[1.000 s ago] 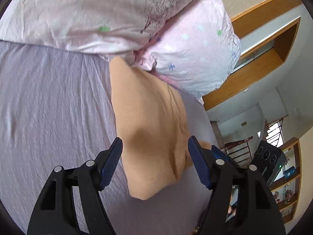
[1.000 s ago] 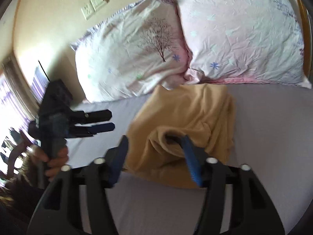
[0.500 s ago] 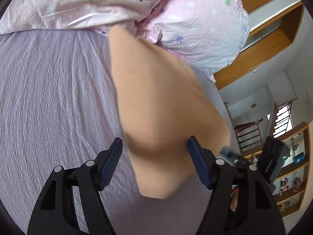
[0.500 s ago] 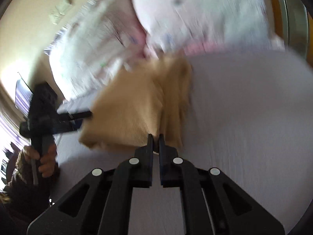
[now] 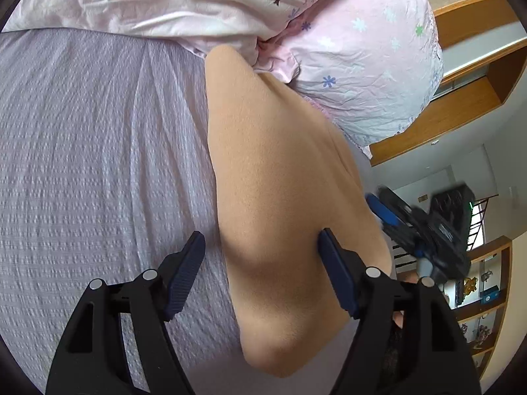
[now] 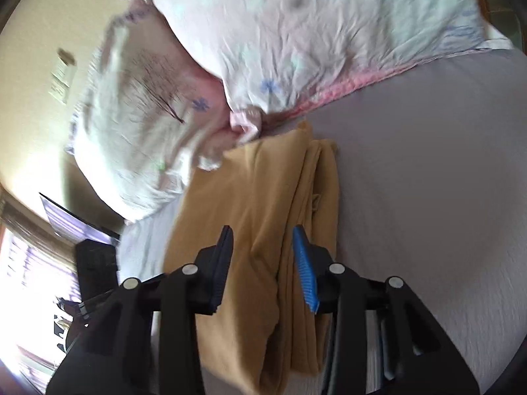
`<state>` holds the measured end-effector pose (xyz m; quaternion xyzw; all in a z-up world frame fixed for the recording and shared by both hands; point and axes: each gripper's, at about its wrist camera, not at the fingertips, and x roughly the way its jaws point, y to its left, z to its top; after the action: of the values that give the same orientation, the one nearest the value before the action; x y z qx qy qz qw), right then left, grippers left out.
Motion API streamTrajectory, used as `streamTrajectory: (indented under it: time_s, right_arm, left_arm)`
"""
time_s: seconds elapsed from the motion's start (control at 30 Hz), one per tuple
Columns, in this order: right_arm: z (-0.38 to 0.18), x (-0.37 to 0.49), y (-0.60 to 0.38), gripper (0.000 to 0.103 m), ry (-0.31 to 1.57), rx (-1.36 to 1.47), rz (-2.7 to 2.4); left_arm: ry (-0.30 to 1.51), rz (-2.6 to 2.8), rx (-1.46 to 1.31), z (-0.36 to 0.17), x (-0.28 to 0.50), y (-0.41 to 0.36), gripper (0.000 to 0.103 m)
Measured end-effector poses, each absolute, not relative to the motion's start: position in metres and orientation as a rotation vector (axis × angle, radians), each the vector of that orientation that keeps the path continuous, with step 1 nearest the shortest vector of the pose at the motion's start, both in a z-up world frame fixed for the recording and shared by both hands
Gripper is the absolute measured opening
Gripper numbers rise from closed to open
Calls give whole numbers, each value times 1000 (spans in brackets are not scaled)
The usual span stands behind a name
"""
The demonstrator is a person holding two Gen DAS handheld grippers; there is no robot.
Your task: Fold small clothes
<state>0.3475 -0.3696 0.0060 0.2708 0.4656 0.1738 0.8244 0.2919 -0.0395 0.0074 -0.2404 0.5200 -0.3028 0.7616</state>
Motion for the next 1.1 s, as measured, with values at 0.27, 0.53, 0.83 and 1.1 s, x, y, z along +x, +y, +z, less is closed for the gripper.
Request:
streamTrajectory:
  time_s: [0.27,0.53,0.83,1.1]
  right_arm:
    - [0,357,-373,22,941,549,275]
    - [-41,349,-391,74,1070,785,371]
    - [-28,331,-357,29,952,898,604]
    - [-18,325,-270,41,1041,627,579]
  left_arm:
    - [1139,-663,-510,6,299,-48,72]
    - [1129,-672,-573,2,327,-61,77]
    - [1093,-692,-593,11,313,-30,41]
    - [986,-471,-386,34,271,49,47]
